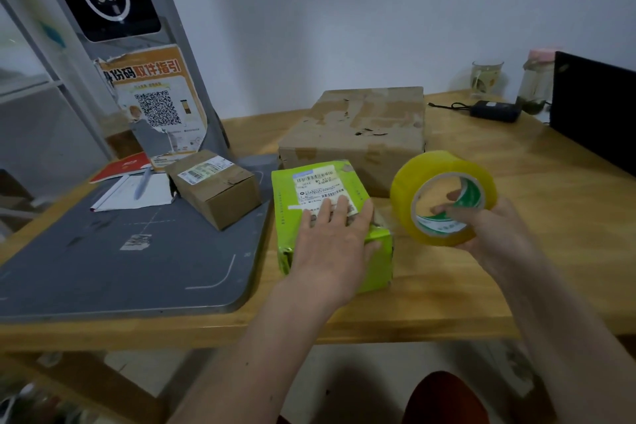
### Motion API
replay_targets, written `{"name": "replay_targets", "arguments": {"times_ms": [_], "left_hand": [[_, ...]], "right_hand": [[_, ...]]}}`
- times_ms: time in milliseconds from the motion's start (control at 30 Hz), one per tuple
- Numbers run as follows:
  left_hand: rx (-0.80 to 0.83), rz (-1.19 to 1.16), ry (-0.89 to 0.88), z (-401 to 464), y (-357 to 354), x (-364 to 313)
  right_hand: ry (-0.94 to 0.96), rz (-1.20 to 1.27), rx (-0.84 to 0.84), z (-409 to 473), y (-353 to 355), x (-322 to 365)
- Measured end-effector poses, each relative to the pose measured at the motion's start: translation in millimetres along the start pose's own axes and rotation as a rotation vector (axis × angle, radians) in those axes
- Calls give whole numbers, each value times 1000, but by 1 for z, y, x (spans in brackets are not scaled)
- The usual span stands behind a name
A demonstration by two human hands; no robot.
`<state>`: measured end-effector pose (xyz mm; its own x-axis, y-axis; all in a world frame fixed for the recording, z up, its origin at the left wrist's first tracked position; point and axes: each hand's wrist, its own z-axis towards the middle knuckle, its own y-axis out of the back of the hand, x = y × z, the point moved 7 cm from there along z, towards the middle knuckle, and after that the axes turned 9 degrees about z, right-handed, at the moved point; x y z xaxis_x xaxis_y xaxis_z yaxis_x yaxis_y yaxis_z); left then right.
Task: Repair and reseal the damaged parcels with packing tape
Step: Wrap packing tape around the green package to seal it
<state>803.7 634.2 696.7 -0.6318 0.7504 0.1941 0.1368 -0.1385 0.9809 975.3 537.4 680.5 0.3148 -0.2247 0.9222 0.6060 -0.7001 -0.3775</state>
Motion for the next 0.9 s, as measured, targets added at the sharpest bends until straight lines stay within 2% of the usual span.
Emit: {"name": "replay_targets", "arguments": {"times_ms": [133,267,333,433,567,633,700,800,900], "left_hand": [[13,-19,7,2,2,4],[106,-139,241,-3,-6,39],[117,-233,294,-6,-10,51],[11,-317,309,-13,-8,59],[-149,-462,355,-30,-6,69],[-215,-607,374,-37,-11,74],[-285,-854,340,-38,-22,74],[-341,-1195,179,-37,-34,58],[-432,-1256,159,-35,-26,56]], "right_hand": [[-144,70,-19,-1,4,-35],[-243,159,-53,-5,2,-58],[-247,168,-37,-5,-3,-61],[-281,229,-11,-12,-14,-64],[-330,414,153,-25,-45,-59],[-253,437,182,-25,-59,-43],[-108,362,173,-23,-71,-16],[161,10,209,-26,-93,30],[318,-356,294,-36,-123,43]]}}
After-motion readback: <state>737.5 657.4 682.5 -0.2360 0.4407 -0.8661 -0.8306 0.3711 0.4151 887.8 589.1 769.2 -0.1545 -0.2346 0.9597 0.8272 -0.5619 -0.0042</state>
